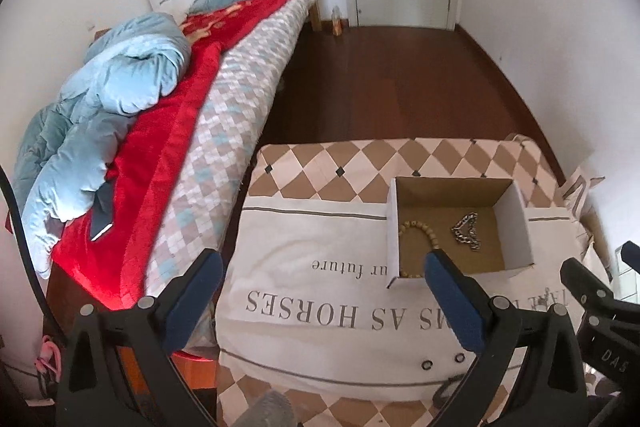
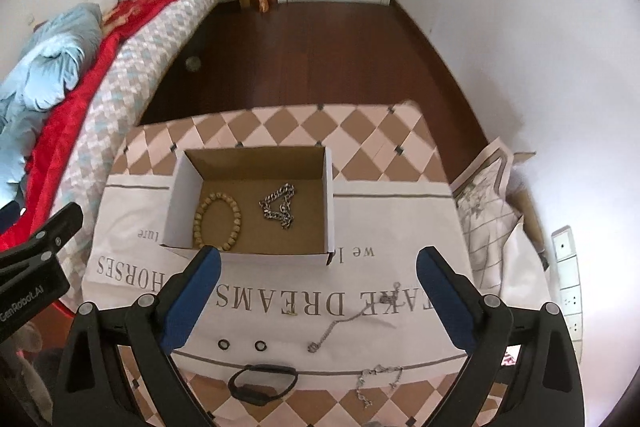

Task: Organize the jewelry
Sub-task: 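Move the left gripper to the black watch band and grasp it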

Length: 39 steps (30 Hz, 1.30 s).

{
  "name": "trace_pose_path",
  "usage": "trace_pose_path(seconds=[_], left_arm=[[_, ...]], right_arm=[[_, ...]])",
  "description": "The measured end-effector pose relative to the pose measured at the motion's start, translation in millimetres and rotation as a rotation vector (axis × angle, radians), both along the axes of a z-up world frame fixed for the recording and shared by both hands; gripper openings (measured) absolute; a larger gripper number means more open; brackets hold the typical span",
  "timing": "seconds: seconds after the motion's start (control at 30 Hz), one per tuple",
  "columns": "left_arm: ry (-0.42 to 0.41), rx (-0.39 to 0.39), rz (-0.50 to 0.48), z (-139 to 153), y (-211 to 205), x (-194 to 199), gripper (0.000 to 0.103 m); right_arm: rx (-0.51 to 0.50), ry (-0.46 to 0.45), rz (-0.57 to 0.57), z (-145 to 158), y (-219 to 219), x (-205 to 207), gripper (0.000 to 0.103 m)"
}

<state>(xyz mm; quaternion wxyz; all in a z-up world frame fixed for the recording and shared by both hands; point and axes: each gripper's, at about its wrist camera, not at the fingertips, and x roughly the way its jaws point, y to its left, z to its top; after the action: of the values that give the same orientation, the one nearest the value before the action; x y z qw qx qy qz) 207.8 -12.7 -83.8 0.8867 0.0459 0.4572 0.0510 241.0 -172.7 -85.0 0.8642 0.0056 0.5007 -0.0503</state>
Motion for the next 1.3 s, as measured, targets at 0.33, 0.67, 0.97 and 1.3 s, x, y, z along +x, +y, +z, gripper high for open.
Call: trace_pose_path(seconds=[0.33, 0.67, 0.97, 1.3], left_arm=[[-0.105, -0.014, -0.017, 40, 5, -51, 0.103], [-0.146, -0.029, 0.004, 52, 15, -86, 0.103], [0.052, -0.03, -0.064, -32, -6, -83, 0.103], [0.319, -0.091, -0.217, -126, -68, -60, 0.101]], right_arm=[[0.009, -0.117, -0.004, 46, 2, -53, 0.099], [0.079, -0.167, -0.029, 64, -9, -98, 0.099], [0.103, -0.023, -0.081, -1, -53, -118, 0.054], [0.119, 0.155, -0.192, -86, -119, -124, 0.053]])
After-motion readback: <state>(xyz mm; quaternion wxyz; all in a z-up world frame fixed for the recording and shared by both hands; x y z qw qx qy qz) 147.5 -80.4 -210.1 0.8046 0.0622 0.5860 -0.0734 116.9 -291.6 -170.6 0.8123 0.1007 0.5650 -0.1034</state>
